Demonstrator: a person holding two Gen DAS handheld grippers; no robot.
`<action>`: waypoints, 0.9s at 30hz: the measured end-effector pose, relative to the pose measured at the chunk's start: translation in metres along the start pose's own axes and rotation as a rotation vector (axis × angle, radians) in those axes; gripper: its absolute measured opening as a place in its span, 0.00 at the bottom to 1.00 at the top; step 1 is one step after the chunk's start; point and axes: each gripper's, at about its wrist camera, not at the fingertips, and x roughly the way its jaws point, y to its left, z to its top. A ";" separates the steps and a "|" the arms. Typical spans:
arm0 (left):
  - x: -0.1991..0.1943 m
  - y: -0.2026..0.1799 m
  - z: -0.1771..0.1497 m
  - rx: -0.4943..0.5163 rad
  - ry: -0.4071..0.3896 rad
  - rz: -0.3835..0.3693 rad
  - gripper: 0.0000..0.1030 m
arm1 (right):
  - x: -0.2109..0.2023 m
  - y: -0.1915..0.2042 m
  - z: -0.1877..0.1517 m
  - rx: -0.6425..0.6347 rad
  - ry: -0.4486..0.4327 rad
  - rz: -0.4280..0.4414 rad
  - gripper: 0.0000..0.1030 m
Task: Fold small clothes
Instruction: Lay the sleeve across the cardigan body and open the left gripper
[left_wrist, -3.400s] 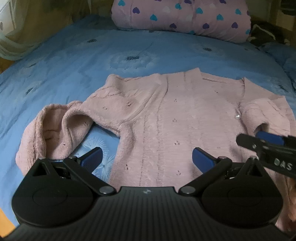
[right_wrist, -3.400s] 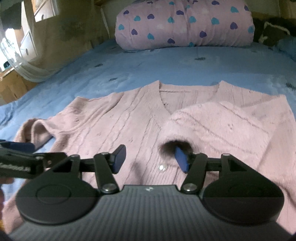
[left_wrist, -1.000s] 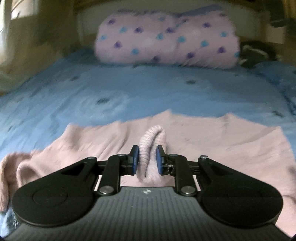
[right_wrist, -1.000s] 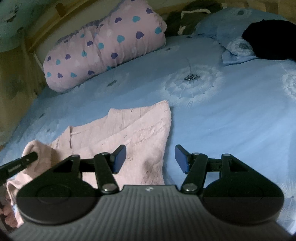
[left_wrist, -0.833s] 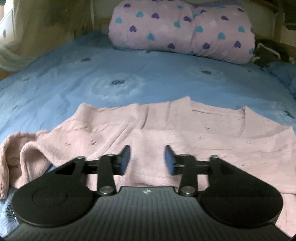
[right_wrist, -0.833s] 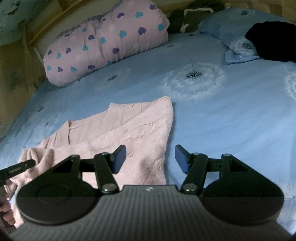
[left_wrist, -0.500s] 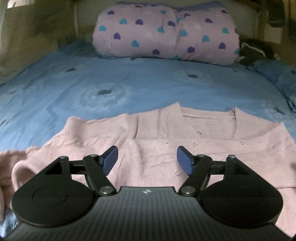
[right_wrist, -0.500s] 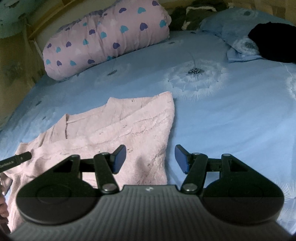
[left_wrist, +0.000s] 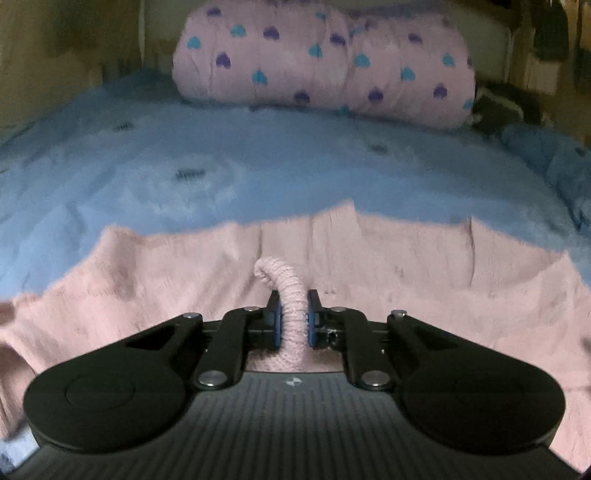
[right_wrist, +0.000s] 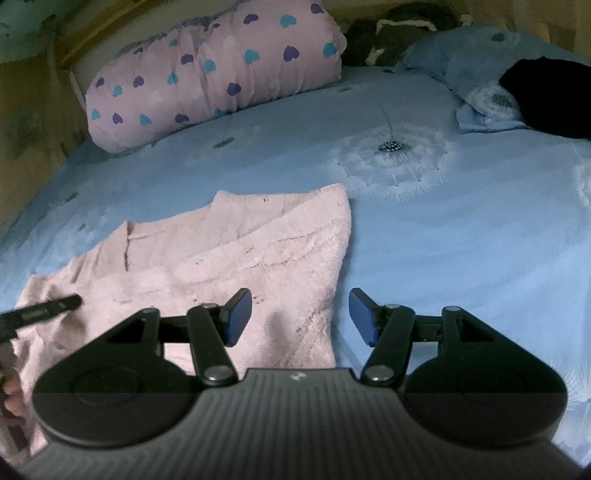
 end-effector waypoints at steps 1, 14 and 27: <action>-0.002 0.004 0.003 -0.012 -0.020 0.009 0.15 | 0.001 0.000 -0.001 -0.001 0.004 -0.004 0.59; 0.006 0.012 -0.007 0.095 0.036 0.064 0.24 | 0.019 0.011 -0.013 -0.117 0.045 -0.103 0.58; -0.029 0.039 0.012 0.008 -0.009 0.046 0.30 | 0.026 0.010 0.014 -0.077 -0.047 -0.039 0.45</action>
